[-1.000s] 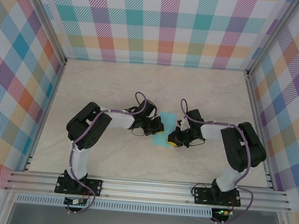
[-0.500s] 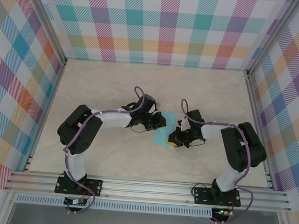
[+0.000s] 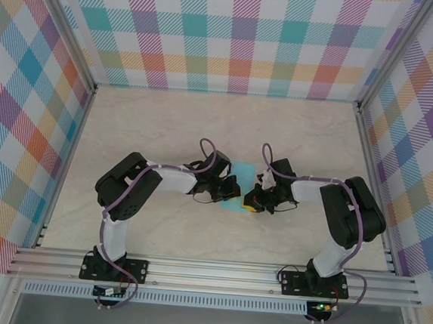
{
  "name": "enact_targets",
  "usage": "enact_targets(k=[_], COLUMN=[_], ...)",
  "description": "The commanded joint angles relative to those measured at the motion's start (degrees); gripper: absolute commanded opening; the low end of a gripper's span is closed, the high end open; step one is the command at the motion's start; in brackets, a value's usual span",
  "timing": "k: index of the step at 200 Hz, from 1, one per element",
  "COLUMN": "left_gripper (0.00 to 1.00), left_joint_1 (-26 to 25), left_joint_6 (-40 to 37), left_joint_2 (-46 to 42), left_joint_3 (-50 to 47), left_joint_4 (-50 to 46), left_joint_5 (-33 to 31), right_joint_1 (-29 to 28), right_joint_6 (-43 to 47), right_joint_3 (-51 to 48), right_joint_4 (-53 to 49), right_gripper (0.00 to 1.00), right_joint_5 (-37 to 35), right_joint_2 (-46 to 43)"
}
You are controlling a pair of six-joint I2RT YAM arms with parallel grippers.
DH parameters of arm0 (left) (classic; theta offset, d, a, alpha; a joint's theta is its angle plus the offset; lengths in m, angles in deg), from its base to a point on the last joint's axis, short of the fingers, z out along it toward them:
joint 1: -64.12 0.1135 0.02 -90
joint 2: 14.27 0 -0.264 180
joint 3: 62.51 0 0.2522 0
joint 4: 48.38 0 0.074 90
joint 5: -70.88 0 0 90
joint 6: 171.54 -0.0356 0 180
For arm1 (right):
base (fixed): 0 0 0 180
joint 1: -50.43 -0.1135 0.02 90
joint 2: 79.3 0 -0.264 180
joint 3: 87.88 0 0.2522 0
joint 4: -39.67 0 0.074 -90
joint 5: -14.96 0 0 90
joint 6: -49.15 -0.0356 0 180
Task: Fold a paper plane with a square sheet of paper (pick it up from the middle)
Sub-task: Fold the triangle a second time at the center of the table.
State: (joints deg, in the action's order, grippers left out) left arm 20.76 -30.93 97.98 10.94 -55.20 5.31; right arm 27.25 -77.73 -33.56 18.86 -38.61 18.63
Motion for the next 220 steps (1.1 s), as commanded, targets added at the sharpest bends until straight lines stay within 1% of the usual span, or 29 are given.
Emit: enact_targets(k=[1,45,106,220], left_gripper=[0.03,0.02,0.02,0.02], left_joint_1=[-0.4,0.04,1.95,7.26], left_joint_6=[-0.21,-1.16,-3.37,-3.52], left_joint_2=[1.14,0.87,0.03,0.34], left_joint_3=[-1.04,-1.01,3.18,2.55], left_joint_4=[0.81,-2.68,-9.93,-8.79], left_joint_5=[-3.3,-8.31,-11.58,-10.34], right_joint_1=[0.17,0.24,0.33,0.55], right_joint_6=[0.06,0.43,0.96,1.63], right_joint_3=[-2.0,-1.95,-1.88,-1.77], right_joint_4=[-2.42,-3.57,-4.37,-4.83], right_gripper=[0.04,0.03,0.02,0.02], right_joint_5=[-4.52,-5.32,-5.31,-4.89], right_joint_2=[1.39,1.4,0.89,0.74])
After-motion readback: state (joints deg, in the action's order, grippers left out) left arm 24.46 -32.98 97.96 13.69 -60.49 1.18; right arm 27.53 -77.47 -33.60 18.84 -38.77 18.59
